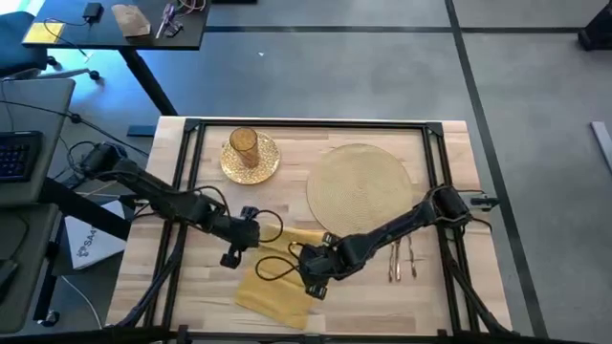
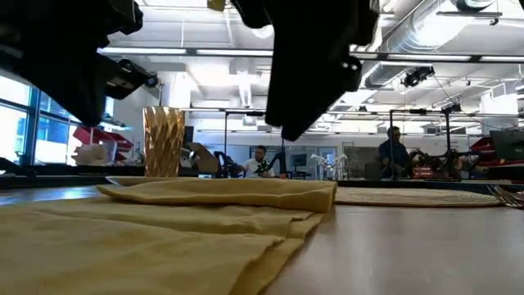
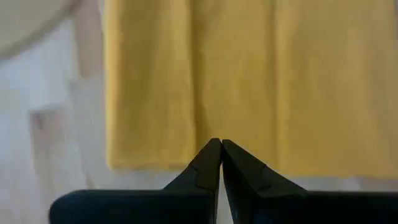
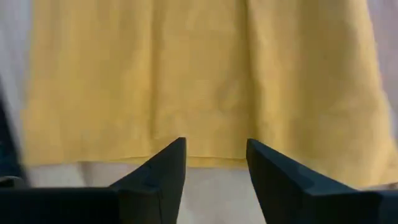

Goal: Set table place
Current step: Fold the yellow table napkin

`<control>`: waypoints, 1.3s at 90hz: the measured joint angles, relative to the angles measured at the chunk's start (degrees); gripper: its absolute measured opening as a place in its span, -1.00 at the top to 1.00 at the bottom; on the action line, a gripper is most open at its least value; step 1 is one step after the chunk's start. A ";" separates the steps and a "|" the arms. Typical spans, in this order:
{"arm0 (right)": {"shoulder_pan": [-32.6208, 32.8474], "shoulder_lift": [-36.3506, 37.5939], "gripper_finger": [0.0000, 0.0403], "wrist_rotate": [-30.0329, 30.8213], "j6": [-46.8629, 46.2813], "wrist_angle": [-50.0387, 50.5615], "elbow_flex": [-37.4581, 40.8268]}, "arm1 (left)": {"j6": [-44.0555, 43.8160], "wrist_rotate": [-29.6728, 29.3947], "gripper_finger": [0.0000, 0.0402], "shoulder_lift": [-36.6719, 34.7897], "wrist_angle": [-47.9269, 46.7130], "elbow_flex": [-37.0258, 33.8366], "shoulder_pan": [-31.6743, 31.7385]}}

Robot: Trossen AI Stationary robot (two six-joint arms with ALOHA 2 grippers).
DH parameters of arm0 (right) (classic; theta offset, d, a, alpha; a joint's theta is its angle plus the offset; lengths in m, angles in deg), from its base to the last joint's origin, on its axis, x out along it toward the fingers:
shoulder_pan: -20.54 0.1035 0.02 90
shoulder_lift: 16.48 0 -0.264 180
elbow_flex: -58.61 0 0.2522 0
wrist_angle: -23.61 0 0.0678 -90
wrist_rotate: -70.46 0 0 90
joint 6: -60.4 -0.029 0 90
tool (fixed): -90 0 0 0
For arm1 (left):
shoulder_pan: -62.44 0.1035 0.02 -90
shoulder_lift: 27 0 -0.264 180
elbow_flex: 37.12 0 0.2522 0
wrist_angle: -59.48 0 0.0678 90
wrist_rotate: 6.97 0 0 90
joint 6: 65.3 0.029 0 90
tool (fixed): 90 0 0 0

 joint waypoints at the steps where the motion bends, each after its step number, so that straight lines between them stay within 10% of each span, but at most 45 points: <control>1: -0.07 -0.08 0.33 0.28 0.11 0.12 0.00 | 0.62 0.01 0.94 0.00 0.63 -0.25 0.00; 31: -1.65 -4.56 0.58 0.08 5.08 1.74 0.04 | 15.94 0.89 0.72 4.36 8.87 -4.24 0.13; 67: -1.81 -4.70 0.98 0.43 5.19 3.18 0.04 | 17.99 -1.79 0.79 13.71 12.74 -4.26 0.11; 91: -1.93 -4.67 1.00 0.46 4.19 3.45 0.04 | 17.29 -13.92 0.98 12.33 9.39 -1.96 -1.37; 117: -1.91 -4.19 1.00 0.80 3.38 3.38 0.02 | 14.02 -11.42 0.81 11.17 7.85 -1.89 0.01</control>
